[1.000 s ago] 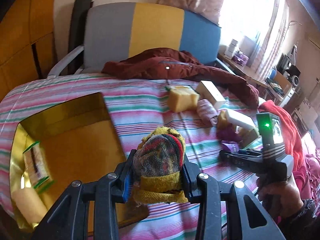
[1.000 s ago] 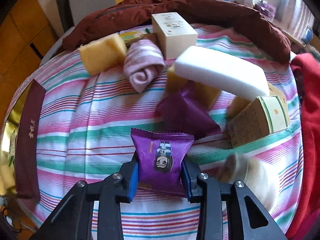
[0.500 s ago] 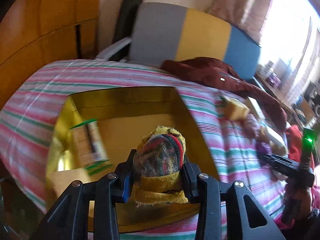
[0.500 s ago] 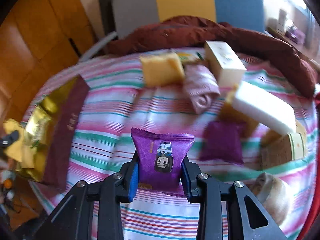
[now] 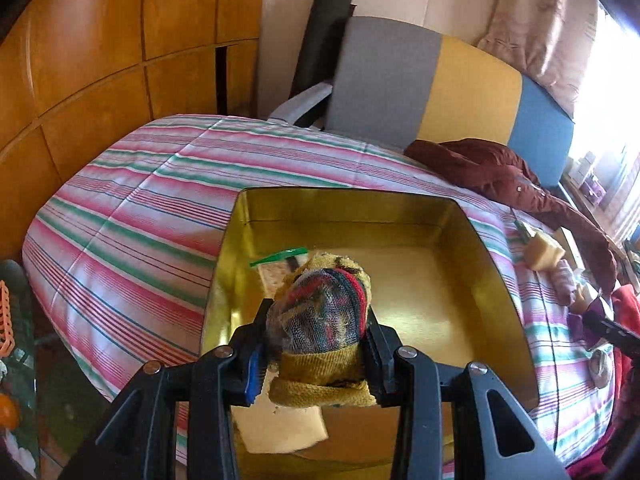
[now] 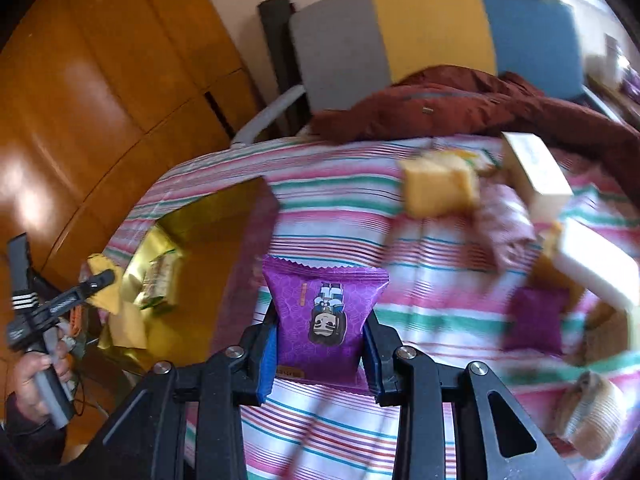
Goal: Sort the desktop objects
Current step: 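Carry the sock and purple packet into the gold tray and release both, then move both tools back over the remaining items on the bedspread, then grasp the dark purple packet with the left tool while the right tool grasps the small green-striped box, then carry the purple packet and green-striped box over the gold tray and release both, then move both tools back over the remaining items on the bedspread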
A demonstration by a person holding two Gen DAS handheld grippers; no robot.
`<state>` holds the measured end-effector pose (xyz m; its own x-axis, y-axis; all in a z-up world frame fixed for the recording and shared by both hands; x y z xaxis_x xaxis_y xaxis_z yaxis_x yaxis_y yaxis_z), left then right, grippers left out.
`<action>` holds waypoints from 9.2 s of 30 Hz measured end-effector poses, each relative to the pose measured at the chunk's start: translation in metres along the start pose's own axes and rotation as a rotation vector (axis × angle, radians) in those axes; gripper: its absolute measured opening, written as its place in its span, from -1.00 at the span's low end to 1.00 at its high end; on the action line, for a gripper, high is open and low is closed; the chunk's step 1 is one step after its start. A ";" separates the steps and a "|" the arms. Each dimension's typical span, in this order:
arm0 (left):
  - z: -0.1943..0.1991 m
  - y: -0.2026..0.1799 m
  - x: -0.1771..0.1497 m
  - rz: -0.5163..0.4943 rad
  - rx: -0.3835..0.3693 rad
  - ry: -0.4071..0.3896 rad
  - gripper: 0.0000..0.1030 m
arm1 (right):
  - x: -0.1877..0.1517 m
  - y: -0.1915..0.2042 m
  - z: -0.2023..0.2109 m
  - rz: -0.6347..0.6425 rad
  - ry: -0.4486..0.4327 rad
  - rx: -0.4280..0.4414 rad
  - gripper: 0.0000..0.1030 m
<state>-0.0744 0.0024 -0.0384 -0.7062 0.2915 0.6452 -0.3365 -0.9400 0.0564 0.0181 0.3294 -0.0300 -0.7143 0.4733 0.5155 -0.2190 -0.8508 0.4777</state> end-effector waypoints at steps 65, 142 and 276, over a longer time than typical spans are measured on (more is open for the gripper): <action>0.048 -0.041 -0.016 -0.102 0.031 -0.060 0.03 | -0.046 0.145 -0.040 0.354 -0.093 -0.077 0.79; -0.091 -0.422 0.050 -0.419 -0.589 0.255 0.28 | -0.017 -0.207 0.139 -0.696 -0.426 -0.133 0.98; 0.041 -0.048 -0.013 -0.038 -0.130 -0.116 0.48 | -0.016 0.079 -0.010 -0.029 -0.128 0.045 0.99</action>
<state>-0.0231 0.0362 -0.0183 -0.6175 0.2975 0.7282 -0.4448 -0.8956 -0.0113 0.0054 0.2522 -0.0074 -0.6164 0.5256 0.5863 -0.2063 -0.8264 0.5239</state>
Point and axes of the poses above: each gripper's, at about its wrist camera, not at the fingertips, and z roughly against the way its jaws point, y to its left, x to its top, the point moved 2 cm from there along -z, roughly the way its jaws point, and after that the axes turned 15 degrees about -z, right-handed, at the moved point
